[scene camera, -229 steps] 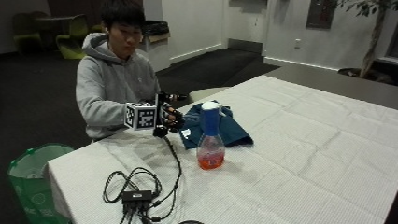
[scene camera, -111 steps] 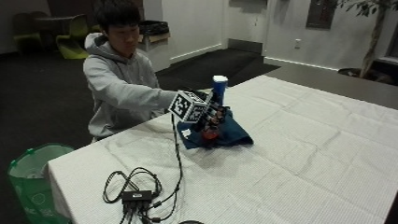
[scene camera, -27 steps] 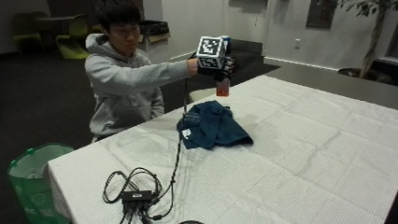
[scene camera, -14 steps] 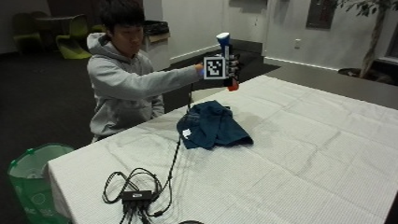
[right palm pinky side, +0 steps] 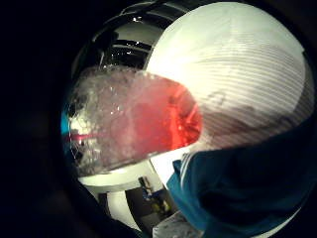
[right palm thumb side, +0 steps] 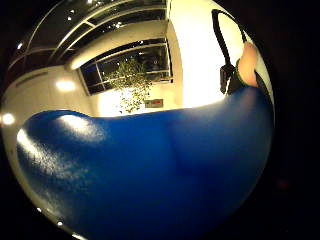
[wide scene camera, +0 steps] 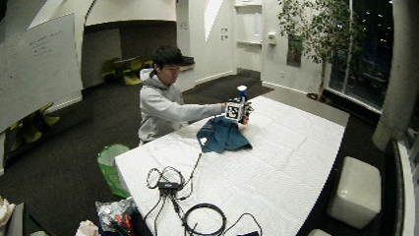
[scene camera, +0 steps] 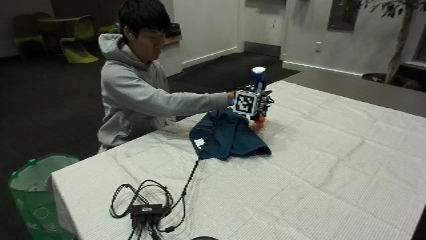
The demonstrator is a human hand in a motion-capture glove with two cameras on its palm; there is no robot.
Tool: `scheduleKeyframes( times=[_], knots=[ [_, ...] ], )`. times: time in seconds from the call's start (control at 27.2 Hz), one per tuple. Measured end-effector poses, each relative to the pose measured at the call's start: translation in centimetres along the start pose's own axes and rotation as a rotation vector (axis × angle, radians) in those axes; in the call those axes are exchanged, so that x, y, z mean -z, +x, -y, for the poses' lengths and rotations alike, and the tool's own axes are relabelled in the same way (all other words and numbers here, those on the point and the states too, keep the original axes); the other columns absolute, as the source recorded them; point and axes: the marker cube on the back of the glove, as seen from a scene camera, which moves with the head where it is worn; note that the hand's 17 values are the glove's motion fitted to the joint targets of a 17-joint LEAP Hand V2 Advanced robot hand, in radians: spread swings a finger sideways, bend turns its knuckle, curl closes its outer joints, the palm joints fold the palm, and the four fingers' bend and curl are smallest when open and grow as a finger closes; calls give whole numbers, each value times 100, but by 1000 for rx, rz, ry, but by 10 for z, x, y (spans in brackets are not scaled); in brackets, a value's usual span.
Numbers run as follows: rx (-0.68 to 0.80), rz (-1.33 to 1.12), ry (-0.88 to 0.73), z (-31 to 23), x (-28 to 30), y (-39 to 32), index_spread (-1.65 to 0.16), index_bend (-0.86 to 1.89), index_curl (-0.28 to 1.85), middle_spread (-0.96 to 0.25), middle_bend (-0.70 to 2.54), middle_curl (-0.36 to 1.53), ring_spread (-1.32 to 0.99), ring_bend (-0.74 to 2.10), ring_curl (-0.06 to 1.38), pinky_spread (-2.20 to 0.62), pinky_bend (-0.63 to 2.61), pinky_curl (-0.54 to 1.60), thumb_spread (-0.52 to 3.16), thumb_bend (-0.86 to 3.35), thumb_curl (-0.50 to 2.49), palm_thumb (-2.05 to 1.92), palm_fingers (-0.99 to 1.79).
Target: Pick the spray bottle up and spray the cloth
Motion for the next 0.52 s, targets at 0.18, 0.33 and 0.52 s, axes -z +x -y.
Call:
scheduleKeyframes(
  times=[0.18, 0.33, 0.52],
  knots=[
    [-12, -37, 46, 15, -5, 13, -23, 20, 53, -16, 21, 50, -24, 25, 46, -18, 16, 32, 25, -3, 74, 108, 106],
    [-27, -41, 52, 20, -9, 17, -23, 20, 54, -16, 20, 50, -24, 24, 46, -18, 16, 32, 25, -3, 74, 107, 106],
    [-38, -22, 90, 28, -8, 24, -23, 19, 54, -17, 20, 51, -24, 24, 47, -17, 15, 32, 25, -3, 74, 107, 106]
  ],
)
